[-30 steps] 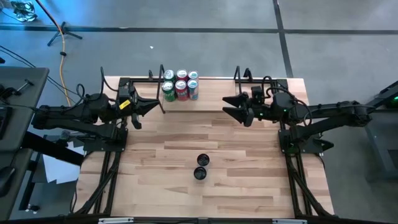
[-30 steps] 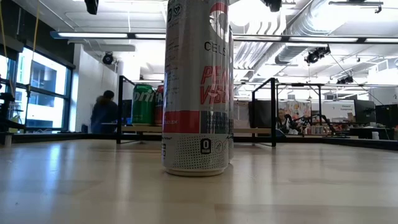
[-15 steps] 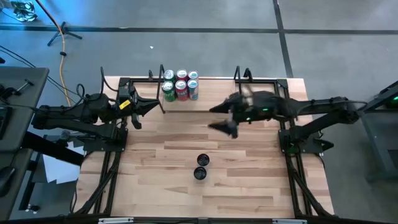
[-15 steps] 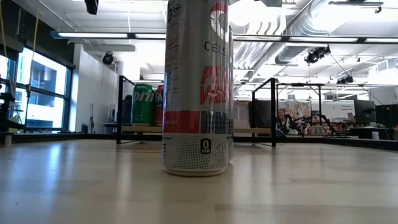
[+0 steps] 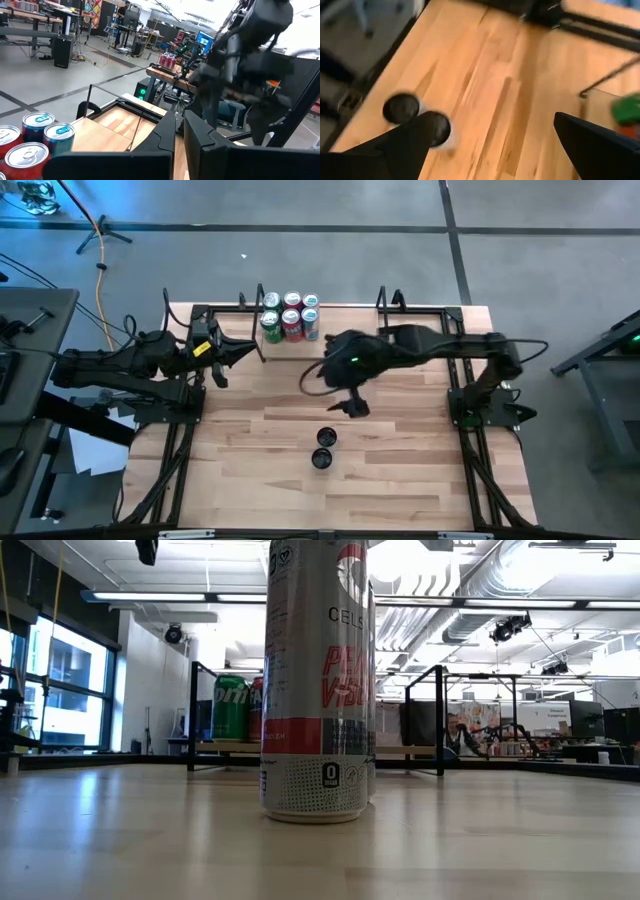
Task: Place canned beverage on shelf
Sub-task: Put the top white pink soda can on the shelf
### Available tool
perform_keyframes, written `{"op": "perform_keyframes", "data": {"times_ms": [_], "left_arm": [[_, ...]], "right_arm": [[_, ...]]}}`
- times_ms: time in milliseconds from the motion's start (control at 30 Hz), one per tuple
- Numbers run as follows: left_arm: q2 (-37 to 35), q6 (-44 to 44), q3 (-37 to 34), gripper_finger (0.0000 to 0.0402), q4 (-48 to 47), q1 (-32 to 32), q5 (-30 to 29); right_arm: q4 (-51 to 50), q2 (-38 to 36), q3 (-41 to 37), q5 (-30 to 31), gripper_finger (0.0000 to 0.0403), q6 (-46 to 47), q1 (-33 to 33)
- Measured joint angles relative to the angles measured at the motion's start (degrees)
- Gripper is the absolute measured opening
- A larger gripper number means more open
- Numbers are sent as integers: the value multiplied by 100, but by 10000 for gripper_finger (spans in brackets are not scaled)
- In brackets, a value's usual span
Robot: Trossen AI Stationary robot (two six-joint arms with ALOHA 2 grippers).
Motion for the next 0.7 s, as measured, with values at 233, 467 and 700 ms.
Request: {"op": "perform_keyframes", "data": {"times_ms": [233, 467, 700], "left_arm": [[2, -31, 1, 0, -27, 0, 0], [2, -31, 0, 0, -32, 0, 0], [0, -34, 2, 0, -128, 0, 0]], "right_arm": [[-1027, 965, 649, -500, 397, -1218, 176], [-1297, 1475, 657, -578, 397, -1879, 508], [-1321, 1704, 654, -575, 397, -1926, 742]]}}
